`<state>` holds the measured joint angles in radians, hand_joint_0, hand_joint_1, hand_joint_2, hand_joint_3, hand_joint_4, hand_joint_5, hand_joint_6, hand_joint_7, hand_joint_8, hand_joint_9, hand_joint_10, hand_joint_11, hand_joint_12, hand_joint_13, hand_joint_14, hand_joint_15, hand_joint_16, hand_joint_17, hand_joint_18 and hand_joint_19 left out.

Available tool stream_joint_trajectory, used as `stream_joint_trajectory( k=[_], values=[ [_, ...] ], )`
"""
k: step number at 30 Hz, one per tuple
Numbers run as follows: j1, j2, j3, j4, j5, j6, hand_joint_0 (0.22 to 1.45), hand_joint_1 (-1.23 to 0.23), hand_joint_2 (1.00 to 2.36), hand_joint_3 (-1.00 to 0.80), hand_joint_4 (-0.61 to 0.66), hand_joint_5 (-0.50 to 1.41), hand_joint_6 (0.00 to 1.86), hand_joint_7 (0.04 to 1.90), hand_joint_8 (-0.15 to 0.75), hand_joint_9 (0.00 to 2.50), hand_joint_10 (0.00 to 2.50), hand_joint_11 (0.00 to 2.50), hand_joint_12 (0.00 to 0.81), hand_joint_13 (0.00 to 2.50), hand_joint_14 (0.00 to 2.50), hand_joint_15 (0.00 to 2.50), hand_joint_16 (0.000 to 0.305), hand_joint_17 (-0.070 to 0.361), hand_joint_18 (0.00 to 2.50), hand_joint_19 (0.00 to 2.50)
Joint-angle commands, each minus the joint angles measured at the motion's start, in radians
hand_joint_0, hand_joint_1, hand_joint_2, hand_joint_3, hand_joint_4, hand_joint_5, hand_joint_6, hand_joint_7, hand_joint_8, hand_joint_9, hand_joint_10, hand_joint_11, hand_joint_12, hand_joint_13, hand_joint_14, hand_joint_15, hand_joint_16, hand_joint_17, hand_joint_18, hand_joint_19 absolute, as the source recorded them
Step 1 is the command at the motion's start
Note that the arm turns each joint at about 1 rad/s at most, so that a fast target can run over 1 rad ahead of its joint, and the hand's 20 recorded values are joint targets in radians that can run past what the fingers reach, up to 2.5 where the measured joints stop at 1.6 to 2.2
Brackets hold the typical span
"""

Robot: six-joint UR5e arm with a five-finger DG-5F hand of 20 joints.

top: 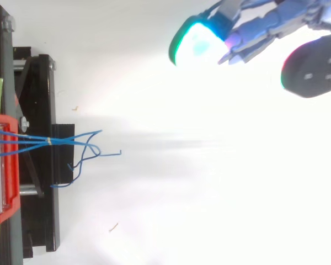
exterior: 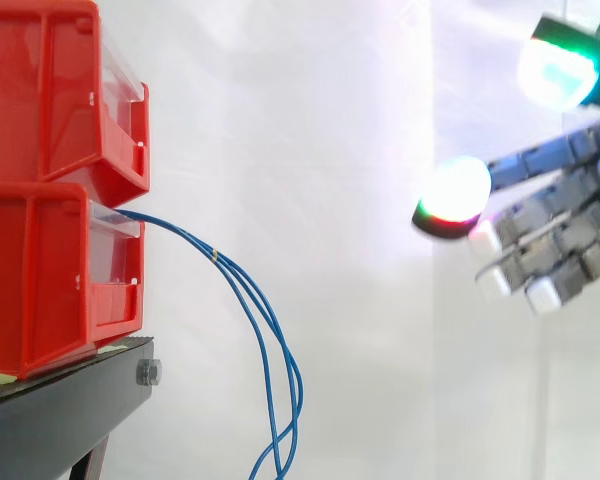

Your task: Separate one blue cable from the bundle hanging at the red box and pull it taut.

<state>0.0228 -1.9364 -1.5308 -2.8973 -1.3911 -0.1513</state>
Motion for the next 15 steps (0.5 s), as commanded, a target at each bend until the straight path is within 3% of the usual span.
stream_joint_trajectory(
  k=[1,2,9,15],
  values=[
    [0.006,-0.026,0.0,0.012,0.012,-0.002,0.56,-0.5,1.0,-0.48,0.21,-0.22,0.5,0.72,0.311,0.57,0.01,0.18,0.419,0.47,0.01,0.23,0.056,0.127,0.62,0.26],
    [0.011,-0.033,0.0,0.039,0.02,-0.001,0.56,-0.5,1.0,-0.48,0.21,-0.22,0.5,0.72,0.311,0.57,0.01,0.18,0.42,0.47,0.01,0.23,0.056,0.126,0.62,0.26],
    [0.026,-0.033,0.0,0.084,0.073,-0.002,0.56,-0.5,1.0,-0.48,0.21,-0.22,0.5,0.72,0.311,0.58,0.01,0.18,0.418,0.48,0.01,0.24,0.056,0.126,0.63,0.26],
    [0.034,-0.073,0.001,0.115,0.083,0.015,0.56,-0.5,1.0,-0.48,0.21,-0.22,0.5,0.72,0.31,0.58,0.01,0.18,0.419,0.48,0.01,0.24,0.056,0.126,0.63,0.26]
  ],
)
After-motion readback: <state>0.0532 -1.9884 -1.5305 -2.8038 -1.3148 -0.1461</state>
